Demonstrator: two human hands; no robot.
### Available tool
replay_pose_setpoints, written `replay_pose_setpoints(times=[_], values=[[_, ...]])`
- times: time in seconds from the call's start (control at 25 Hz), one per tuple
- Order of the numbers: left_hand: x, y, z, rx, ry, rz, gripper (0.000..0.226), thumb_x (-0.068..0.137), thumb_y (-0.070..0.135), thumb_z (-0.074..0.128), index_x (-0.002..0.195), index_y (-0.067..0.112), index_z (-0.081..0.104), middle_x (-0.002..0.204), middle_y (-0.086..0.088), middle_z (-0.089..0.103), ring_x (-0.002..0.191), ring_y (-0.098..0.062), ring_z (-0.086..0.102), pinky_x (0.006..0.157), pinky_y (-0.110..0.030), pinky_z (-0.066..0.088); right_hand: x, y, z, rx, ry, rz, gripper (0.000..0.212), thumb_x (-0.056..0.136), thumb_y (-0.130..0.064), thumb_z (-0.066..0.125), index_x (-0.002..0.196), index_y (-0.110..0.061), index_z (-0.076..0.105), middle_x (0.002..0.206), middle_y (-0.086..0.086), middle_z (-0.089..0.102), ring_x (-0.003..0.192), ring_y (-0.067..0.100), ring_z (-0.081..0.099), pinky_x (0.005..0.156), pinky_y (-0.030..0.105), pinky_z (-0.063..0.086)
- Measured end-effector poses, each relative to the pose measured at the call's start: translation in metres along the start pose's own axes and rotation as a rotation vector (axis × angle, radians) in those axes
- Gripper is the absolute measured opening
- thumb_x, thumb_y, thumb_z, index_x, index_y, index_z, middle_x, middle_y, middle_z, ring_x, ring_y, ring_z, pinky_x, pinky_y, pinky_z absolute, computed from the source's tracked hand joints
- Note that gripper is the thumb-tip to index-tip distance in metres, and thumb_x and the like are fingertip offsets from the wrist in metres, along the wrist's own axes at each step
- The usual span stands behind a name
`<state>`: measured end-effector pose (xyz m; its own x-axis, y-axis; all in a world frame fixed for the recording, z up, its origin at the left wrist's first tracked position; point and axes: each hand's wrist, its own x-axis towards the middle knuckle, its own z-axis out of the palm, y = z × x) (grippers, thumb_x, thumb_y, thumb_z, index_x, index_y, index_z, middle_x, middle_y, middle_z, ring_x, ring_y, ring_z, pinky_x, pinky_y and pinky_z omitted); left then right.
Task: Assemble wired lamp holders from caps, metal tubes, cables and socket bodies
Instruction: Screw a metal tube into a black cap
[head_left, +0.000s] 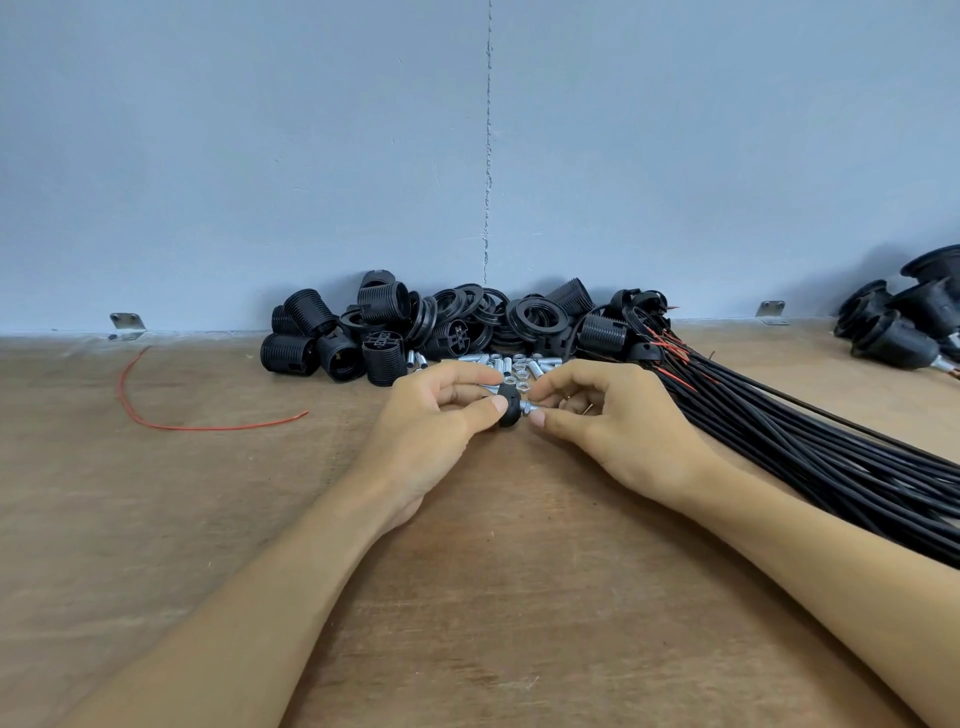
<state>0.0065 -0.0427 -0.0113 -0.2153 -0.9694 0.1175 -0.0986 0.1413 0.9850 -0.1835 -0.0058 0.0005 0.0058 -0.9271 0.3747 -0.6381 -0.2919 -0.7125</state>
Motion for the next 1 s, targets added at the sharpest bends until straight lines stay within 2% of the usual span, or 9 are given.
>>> replay_pose_setpoints(times=[0.12,0.2,0.32,0.44,0.52,0.64,0.8,0.92,1.0], values=[[0.000,0.000,-0.001,-0.031,0.021,0.001,0.022,0.083,0.009,0.081,0.097,0.026,0.077,0.086,0.006,0.078,0.082,-0.005,0.074,0.077,-0.018,0.051,-0.001,-0.002,-0.001,-0.053,0.004,-0.037,0.012,0.085,-0.019,0.079,0.093,-0.027,0.078,0.068,-0.030,0.063,0.066,-0.004,0.056,0.067,0.007,0.041],[0.000,-0.001,-0.002,-0.062,0.031,0.012,0.022,0.080,0.007,0.084,0.095,0.022,0.078,0.089,0.004,0.079,0.088,-0.010,0.075,0.081,-0.022,0.055,-0.002,-0.003,-0.001,-0.042,0.027,-0.046,0.011,0.086,-0.019,0.078,0.094,-0.027,0.078,0.071,-0.022,0.066,0.069,-0.003,0.057,0.068,0.008,0.041],[-0.001,-0.001,-0.001,-0.081,0.007,0.041,0.026,0.075,0.005,0.087,0.095,0.018,0.077,0.095,0.003,0.079,0.089,-0.011,0.076,0.076,-0.017,0.056,-0.002,-0.004,-0.001,-0.012,0.054,-0.044,0.010,0.089,-0.019,0.075,0.095,-0.027,0.077,0.080,-0.011,0.069,0.076,0.003,0.060,0.070,0.012,0.042],[-0.001,0.000,0.002,-0.080,-0.031,0.029,0.026,0.078,0.008,0.086,0.099,0.019,0.074,0.096,0.002,0.080,0.088,-0.010,0.076,0.075,-0.017,0.056,-0.002,-0.005,0.000,0.024,0.063,-0.037,0.011,0.090,-0.017,0.073,0.094,-0.026,0.076,0.080,-0.011,0.068,0.079,0.007,0.063,0.073,0.018,0.045],[-0.002,0.001,0.002,-0.090,-0.037,0.032,0.024,0.083,0.010,0.082,0.103,0.021,0.073,0.098,0.004,0.080,0.090,-0.011,0.076,0.081,-0.022,0.056,-0.001,-0.005,0.000,0.132,0.069,0.001,0.009,0.089,-0.015,0.074,0.093,-0.024,0.076,0.078,-0.011,0.070,0.076,0.009,0.065,0.074,0.022,0.051],[-0.003,0.002,0.003,-0.167,-0.053,0.055,0.024,0.088,0.006,0.077,0.106,0.021,0.072,0.104,0.002,0.079,0.098,-0.017,0.076,0.089,-0.034,0.060,0.000,-0.006,-0.001,0.328,0.093,0.041,0.005,0.087,-0.015,0.077,0.091,-0.016,0.075,0.077,-0.005,0.073,0.068,0.006,0.063,0.068,0.021,0.052],[-0.004,0.001,0.005,-0.211,-0.070,0.078,0.026,0.081,0.007,0.082,0.100,0.024,0.075,0.107,0.000,0.078,0.102,-0.020,0.075,0.090,-0.040,0.060,0.000,-0.006,-0.001,0.367,0.111,0.063,0.011,0.088,-0.026,0.075,0.082,-0.017,0.073,0.060,-0.010,0.065,0.056,0.004,0.056,0.059,0.016,0.047],[-0.005,0.002,0.007,-0.167,-0.045,0.089,0.033,0.069,0.018,0.087,0.097,0.032,0.077,0.108,0.008,0.077,0.103,-0.013,0.074,0.094,-0.036,0.055,0.000,-0.005,0.000,0.236,0.142,0.081,0.026,0.091,-0.040,0.070,0.069,-0.025,0.066,0.052,-0.013,0.060,0.048,-0.001,0.050,0.054,0.008,0.037],[-0.006,0.002,0.009,-0.145,-0.018,0.111,0.035,0.071,0.013,0.090,0.097,0.033,0.078,0.106,0.014,0.077,0.097,-0.008,0.074,0.087,-0.026,0.054,0.000,-0.005,0.001,0.145,0.161,0.083,0.032,0.092,-0.045,0.067,0.065,-0.028,0.063,0.052,-0.014,0.060,0.048,-0.002,0.050,0.053,0.008,0.035]])
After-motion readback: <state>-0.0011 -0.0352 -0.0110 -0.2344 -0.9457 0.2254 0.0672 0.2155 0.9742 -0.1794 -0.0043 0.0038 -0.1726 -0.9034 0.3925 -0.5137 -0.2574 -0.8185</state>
